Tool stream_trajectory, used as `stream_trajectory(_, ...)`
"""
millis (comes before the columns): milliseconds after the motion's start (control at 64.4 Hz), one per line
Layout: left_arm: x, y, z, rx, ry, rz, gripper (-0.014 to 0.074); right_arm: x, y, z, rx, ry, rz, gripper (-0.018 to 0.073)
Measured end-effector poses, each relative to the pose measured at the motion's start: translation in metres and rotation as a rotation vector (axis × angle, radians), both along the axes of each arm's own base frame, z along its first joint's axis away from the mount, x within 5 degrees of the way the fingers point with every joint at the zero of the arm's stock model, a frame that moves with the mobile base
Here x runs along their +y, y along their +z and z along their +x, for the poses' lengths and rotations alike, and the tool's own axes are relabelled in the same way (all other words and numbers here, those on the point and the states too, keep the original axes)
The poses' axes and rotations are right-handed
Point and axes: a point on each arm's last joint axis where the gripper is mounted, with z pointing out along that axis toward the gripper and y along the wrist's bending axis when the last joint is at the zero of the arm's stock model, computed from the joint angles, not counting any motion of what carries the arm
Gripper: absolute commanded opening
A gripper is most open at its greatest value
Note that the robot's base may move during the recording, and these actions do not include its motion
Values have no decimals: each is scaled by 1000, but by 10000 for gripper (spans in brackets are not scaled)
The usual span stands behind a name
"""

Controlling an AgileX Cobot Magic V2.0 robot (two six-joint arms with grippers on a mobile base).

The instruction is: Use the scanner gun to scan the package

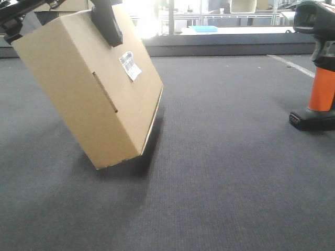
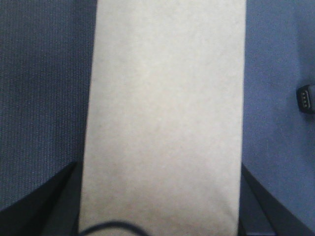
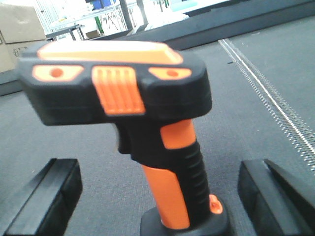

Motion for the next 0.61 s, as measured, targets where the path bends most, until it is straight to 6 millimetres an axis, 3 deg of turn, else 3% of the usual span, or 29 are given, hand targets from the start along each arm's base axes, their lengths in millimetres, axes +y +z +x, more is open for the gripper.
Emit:
stream_trajectory(388, -1, 1, 1, -21, -1, -8, -111, -1, -33, 26, 48, -4, -12, 559)
stream_trajectory(605, -1, 2, 2, -33, 0, -14, -111, -1, -33, 42, 22, -3, -11, 559)
